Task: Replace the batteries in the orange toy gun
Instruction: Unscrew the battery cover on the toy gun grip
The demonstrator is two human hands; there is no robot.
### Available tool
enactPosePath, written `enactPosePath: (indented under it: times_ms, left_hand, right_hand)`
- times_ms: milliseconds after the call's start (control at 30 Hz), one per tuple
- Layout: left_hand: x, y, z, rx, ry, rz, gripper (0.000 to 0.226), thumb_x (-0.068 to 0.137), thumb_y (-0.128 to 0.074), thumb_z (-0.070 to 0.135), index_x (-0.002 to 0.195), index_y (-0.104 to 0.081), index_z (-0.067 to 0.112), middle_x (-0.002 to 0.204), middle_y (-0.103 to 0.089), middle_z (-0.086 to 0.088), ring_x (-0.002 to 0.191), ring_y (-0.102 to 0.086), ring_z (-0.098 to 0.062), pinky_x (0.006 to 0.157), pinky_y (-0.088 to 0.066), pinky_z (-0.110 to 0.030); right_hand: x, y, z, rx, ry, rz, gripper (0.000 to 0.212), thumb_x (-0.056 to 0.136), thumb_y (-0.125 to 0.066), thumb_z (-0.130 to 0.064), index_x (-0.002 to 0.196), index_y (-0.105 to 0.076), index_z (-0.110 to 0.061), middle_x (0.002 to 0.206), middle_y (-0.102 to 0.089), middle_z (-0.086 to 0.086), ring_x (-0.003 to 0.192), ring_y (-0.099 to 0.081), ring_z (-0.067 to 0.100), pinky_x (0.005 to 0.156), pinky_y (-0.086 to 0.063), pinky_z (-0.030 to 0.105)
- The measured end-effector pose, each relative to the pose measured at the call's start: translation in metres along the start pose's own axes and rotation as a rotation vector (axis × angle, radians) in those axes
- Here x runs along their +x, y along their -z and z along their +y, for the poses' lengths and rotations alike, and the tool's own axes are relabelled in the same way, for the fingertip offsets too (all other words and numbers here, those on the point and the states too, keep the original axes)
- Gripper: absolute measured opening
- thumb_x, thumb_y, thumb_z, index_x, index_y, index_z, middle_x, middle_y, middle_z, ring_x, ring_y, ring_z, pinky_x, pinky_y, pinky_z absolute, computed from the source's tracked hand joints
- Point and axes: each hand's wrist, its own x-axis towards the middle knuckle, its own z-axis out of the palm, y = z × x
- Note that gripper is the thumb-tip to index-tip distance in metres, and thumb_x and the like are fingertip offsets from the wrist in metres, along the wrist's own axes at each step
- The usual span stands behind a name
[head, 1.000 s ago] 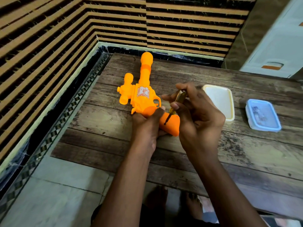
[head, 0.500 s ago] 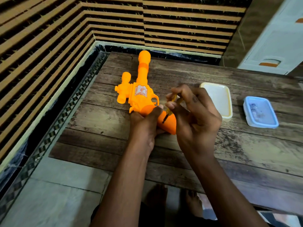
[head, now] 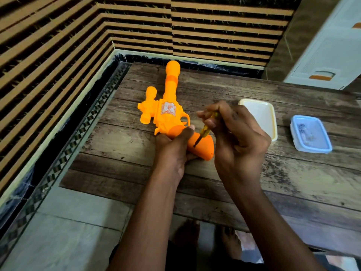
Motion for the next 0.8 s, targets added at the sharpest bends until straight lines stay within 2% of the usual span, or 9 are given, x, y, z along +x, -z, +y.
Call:
enactPosePath:
  times_ms: [100, 233, 367, 467, 567, 633, 700, 800]
  left_hand:
    - [0.001, 0.0, 0.0, -0.004, 0.0, -0.003, 0.042, 0.09, -0.075, 0.008, 0.13, -0.061, 0.007, 0.122, -0.069, -0.024, 0.106, -0.072, -0.04, 0.064, -0.061, -0.055]
    - [0.001, 0.0, 0.0, 0.003, -0.004, -0.002, 0.035, 0.091, -0.075, 0.01, 0.124, -0.064, 0.007, 0.119, -0.071, -0.024, 0.102, -0.073, -0.036, 0.061, -0.061, -0.048]
    - [0.001, 0.0, -0.001, 0.007, -0.015, -0.019, 0.036, 0.091, -0.074, 0.009, 0.126, -0.064, 0.004, 0.122, -0.07, -0.023, 0.105, -0.073, -0.038, 0.064, -0.061, -0.051]
    - [0.0, 0.0, 0.001, -0.001, -0.008, -0.015, 0.027, 0.092, -0.073, 0.007, 0.117, -0.065, 0.011, 0.111, -0.074, -0.017, 0.092, -0.075, -0.03, 0.06, -0.06, -0.047]
    - [-0.001, 0.001, 0.002, 0.036, -0.014, -0.02, 0.018, 0.091, -0.072, 0.004, 0.105, -0.065, 0.012, 0.088, -0.073, -0.009, 0.077, -0.074, -0.023, 0.057, -0.059, -0.042]
    - [-0.001, 0.001, 0.002, 0.055, -0.027, -0.026, 0.011, 0.093, -0.069, 0.002, 0.095, -0.065, 0.013, 0.075, -0.073, -0.001, 0.071, -0.074, -0.018, 0.055, -0.059, -0.037]
    - [-0.002, 0.001, 0.002, 0.069, -0.037, -0.014, 0.018, 0.095, -0.063, 0.002, 0.086, -0.062, 0.016, 0.064, -0.071, 0.004, 0.061, -0.072, -0.011, 0.048, -0.056, -0.029]
    - [-0.003, -0.001, 0.003, 0.066, -0.04, -0.022, 0.017, 0.094, -0.063, 0.001, 0.085, -0.061, 0.015, 0.07, -0.068, -0.002, 0.056, -0.069, -0.01, 0.044, -0.053, -0.025]
  right_hand:
    - [0.001, 0.003, 0.0, 0.073, -0.022, -0.035, 0.023, 0.1, -0.059, 0.009, 0.118, -0.07, 0.0, 0.106, -0.071, 0.008, 0.097, -0.075, 0.035, 0.08, -0.059, 0.057]
    - [0.001, 0.003, -0.005, 0.007, -0.001, -0.035, 0.013, 0.096, -0.069, 0.007, 0.108, -0.074, 0.007, 0.101, -0.066, 0.019, 0.099, -0.069, 0.026, 0.081, -0.056, 0.041]
    - [0.002, 0.003, -0.002, 0.0, -0.007, -0.033, 0.015, 0.099, -0.064, 0.004, 0.112, -0.073, 0.005, 0.1, -0.072, 0.013, 0.095, -0.074, 0.029, 0.079, -0.058, 0.05]
    - [0.0, 0.006, -0.003, -0.071, 0.04, -0.096, 0.029, 0.095, -0.058, 0.016, 0.12, -0.07, 0.007, 0.102, -0.074, 0.012, 0.093, -0.075, 0.026, 0.078, -0.06, 0.046]
    - [-0.003, 0.004, -0.006, -0.107, 0.108, -0.14, 0.033, 0.09, -0.056, 0.025, 0.118, -0.068, 0.013, 0.104, -0.07, 0.018, 0.091, -0.07, 0.028, 0.078, -0.056, 0.04]
    - [-0.003, 0.0, -0.006, -0.126, 0.165, -0.107, 0.024, 0.093, -0.061, 0.018, 0.115, -0.069, 0.014, 0.104, -0.065, 0.025, 0.09, -0.068, 0.031, 0.077, -0.055, 0.039]
    - [-0.003, -0.004, -0.005, -0.157, 0.204, -0.061, 0.019, 0.097, -0.066, 0.008, 0.114, -0.07, 0.015, 0.102, -0.062, 0.028, 0.086, -0.067, 0.031, 0.075, -0.054, 0.035]
    - [-0.004, -0.007, -0.006, -0.223, 0.236, -0.022, 0.021, 0.098, -0.063, 0.007, 0.116, -0.069, 0.016, 0.098, -0.065, 0.026, 0.084, -0.064, 0.026, 0.075, -0.052, 0.027]
